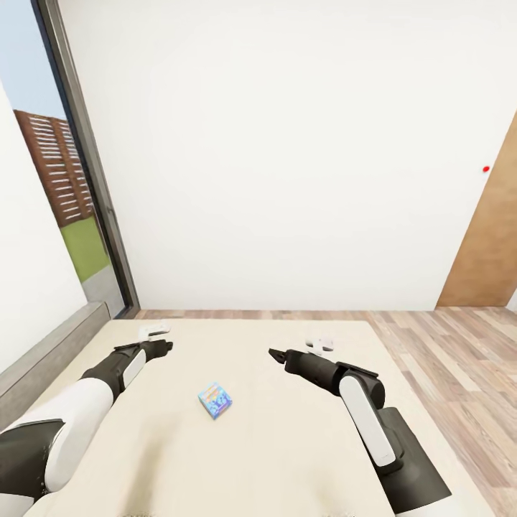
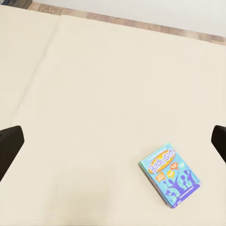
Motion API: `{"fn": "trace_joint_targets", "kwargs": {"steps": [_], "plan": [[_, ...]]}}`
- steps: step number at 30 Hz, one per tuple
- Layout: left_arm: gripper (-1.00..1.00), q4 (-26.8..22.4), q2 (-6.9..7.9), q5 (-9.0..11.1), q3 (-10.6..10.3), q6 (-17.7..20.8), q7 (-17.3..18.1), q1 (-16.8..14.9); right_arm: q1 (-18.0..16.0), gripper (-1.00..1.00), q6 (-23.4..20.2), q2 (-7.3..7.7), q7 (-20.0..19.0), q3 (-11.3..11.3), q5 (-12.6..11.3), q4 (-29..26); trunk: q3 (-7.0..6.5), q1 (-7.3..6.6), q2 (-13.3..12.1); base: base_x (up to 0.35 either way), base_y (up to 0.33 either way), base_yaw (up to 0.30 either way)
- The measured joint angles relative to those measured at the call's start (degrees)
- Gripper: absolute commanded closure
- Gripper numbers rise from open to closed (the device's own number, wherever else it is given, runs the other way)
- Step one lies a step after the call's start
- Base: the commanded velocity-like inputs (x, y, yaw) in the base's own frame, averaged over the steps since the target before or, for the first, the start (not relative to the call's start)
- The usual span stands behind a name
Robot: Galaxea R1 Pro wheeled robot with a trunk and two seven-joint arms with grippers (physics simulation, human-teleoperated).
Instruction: Put all the toys in the child's room - the three board games (two on the bed and one on the table), the two jigsaw puzzles on the table, and the tennis ball on the table - inside the toy box on the table in the child's room.
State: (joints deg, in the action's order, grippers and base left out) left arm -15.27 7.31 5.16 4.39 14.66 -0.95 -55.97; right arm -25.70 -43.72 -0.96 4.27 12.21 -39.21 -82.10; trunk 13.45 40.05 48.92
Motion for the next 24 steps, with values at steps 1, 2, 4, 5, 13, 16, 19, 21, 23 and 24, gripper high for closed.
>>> {"fn": "trace_joint_targets", "kwargs": {"steps": [1, 2, 4, 5, 13, 16, 19, 21, 23, 24], "plan": [[-1.00, 0.00, 0.00, 0.00, 0.00, 0.00, 0.00, 0.00, 0.00, -1.00, -0.01, 0.00, 0.01, 0.00, 0.00, 0.02, 0.09, 0.00, 0.00, 0.000, 0.000, 0.000], [-1.00, 0.00, 0.00, 0.00, 0.00, 0.02, 0.01, 0.00, 0.00, -1.00, -0.02, 0.00, 0.01, 0.02, 0.00, 0.03, 0.19, 0.00, 0.00, 0.000, 0.000, 0.000], [-1.00, 0.00, 0.05, 0.00, 0.00, 0.06, 0.04, 0.00, 0.00, -1.00, -0.03, 0.00, 0.02, 0.03, 0.00, 0.02, 0.38, 0.00, 0.00, 0.000, 0.000, 0.000], [-1.00, 0.00, 0.06, 0.00, 0.00, 0.05, 0.05, 0.00, 0.00, -1.00, -0.03, 0.00, 0.02, 0.04, 0.00, 0.01, 0.47, 0.00, 0.00, 0.000, 0.000, 0.000], [-1.00, 0.00, 0.02, 0.00, 0.00, 0.08, 0.01, 0.00, 0.00, -1.00, -0.11, 0.00, 0.02, 0.25, 0.00, 0.05, 1.23, 0.00, 0.00, 0.000, 0.000, 0.000], [-1.00, 0.01, 0.01, 0.03, 0.00, 0.09, 0.00, 0.00, 0.00, -1.00, -0.12, 0.00, 0.01, 0.31, 0.00, 0.02, 1.51, 0.00, 0.00, 0.000, 0.000, 0.000], [-1.00, 0.06, -0.05, 0.01, 0.00, 0.13, 0.00, 0.02, 0.00, -1.00, -0.12, 0.00, -0.02, 0.25, 0.00, -0.01, 1.80, 0.00, 0.00, 0.000, 0.000, 0.000], [-1.00, 0.08, -0.07, 0.00, -0.01, 0.20, 0.00, 0.14, 0.00, -1.00, -0.11, 0.00, 0.00, 0.30, 0.00, -0.02, 1.99, 0.00, 0.00, 0.000, 0.000, 0.000], [-1.00, 0.08, -0.04, 0.00, -0.01, 0.29, 0.00, 0.20, 0.00, -1.00, -0.10, 0.00, 0.00, 0.34, 0.00, -0.02, 2.18, 0.00, 0.00, 0.000, 0.000, 0.000], [-1.00, 0.08, -0.02, 0.00, -0.01, 0.34, 0.00, 0.22, 0.00, -1.00, -0.10, 0.00, -0.02, 0.37, -0.01, -0.02, 2.27, 0.00, 0.00, 0.000, 0.000, 0.000]]}}
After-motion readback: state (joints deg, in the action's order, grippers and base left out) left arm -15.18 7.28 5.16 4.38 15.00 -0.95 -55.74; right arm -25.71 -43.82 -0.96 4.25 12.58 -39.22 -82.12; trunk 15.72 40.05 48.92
